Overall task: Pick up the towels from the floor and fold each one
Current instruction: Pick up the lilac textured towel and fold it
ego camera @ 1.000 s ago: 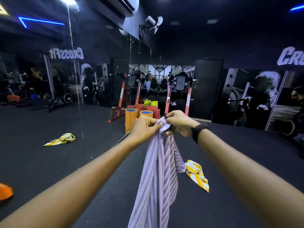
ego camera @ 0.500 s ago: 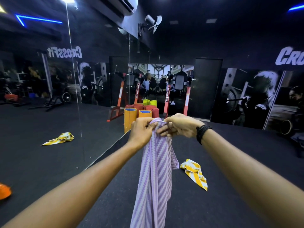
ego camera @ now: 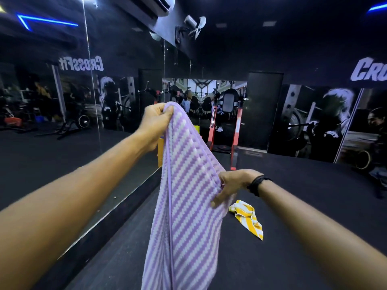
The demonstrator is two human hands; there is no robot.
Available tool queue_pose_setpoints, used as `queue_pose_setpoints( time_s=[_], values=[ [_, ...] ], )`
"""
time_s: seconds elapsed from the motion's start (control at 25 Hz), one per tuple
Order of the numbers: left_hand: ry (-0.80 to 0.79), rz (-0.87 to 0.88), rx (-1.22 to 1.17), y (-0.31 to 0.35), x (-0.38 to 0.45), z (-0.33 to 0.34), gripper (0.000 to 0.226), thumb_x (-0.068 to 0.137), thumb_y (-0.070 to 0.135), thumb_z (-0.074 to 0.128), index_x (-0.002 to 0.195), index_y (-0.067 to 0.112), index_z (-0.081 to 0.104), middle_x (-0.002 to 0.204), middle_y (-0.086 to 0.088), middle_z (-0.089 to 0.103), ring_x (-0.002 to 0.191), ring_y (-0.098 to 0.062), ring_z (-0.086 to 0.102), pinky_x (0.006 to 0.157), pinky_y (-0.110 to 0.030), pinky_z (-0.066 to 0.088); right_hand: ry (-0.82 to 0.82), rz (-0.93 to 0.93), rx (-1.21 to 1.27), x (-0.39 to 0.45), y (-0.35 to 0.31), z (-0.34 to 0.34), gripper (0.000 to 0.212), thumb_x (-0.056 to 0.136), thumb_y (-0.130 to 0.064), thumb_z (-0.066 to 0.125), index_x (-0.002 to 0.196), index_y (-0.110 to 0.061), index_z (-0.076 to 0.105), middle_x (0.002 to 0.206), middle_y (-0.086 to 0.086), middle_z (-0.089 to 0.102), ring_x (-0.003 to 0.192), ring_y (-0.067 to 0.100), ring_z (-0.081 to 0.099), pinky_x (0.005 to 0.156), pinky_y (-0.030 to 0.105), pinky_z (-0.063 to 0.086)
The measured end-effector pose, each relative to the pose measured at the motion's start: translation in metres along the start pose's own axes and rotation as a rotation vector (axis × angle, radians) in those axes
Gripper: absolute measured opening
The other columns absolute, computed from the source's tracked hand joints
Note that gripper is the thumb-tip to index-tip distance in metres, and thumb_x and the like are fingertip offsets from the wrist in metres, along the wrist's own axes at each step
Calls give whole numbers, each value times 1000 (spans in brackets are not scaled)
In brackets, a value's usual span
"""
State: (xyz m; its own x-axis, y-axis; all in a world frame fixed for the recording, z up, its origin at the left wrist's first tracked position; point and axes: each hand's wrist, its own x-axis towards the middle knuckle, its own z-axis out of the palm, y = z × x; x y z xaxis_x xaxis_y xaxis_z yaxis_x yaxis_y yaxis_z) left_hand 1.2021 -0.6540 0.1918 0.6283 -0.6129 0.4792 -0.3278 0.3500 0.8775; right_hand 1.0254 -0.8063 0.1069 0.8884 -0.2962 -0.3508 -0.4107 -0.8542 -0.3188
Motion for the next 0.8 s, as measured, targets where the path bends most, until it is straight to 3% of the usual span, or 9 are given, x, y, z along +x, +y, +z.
queue_pose_setpoints(
  time_s=[0.08,0.16,0.28,0.4,0.52,0.64,0.72,0.8],
  values=[
    [86,7,3,0,12,-18,25,101,22,46,83,16,63,84,-2,63,75,-13,60,69,-28,53,-18,138,-197,5,16,5,55,70,-41,82,115,-19,61,108,-8,67,103,15,61,96,32,48],
    [180,4,36,-6,23,-41,26,101,21,46,80,16,60,82,-2,59,77,-15,56,71,-29,48,79,226,-291,1,32,-2,52,75,-45,77,111,-10,63,103,1,66,95,19,61,85,29,50],
    [274,-25,135,-28,31,-77,31,101,19,45,72,17,57,76,0,54,74,-15,50,64,-28,42,325,213,-186,-22,49,-34,53,82,-54,66,80,-1,61,75,8,58,67,16,49,61,28,37],
    [360,-43,223,-47,34,-102,34,100,19,43,70,20,58,72,3,54,71,-13,47,61,-28,37,627,77,-122,-43,49,-70,57,81,-55,62,67,0,55,68,5,49,62,16,45,58,29,34],
    [444,-48,298,-53,40,-116,30,98,23,44,72,18,58,78,0,55,73,-14,46,64,-29,36,1029,-204,99,-51,31,-86,40,83,-43,65,69,-5,65,78,7,60,71,18,55,65,33,42],
    [494,-57,407,-55,42,-122,24,96,27,48,81,15,62,80,-2,55,77,-16,46,67,-30,34,1123,-320,259,-59,12,-94,35,81,-42,67,76,-9,72,77,2,63,71,15,56,65,36,45],
    [475,-48,429,-57,39,-119,21,96,25,50,81,17,62,81,-4,59,77,-17,48,68,-30,35,1127,-351,342,-68,5,-99,30,83,-38,67,78,-8,72,75,5,63,62,9,54,57,26,45],
    [450,-57,471,-61,34,-114,21,96,25,51,82,16,64,80,-5,59,77,-17,48,67,-30,34,1074,-332,380,-75,5,-99,31,86,-28,67,84,3,71,74,13,65,51,3,54,48,15,46]
  ],
)
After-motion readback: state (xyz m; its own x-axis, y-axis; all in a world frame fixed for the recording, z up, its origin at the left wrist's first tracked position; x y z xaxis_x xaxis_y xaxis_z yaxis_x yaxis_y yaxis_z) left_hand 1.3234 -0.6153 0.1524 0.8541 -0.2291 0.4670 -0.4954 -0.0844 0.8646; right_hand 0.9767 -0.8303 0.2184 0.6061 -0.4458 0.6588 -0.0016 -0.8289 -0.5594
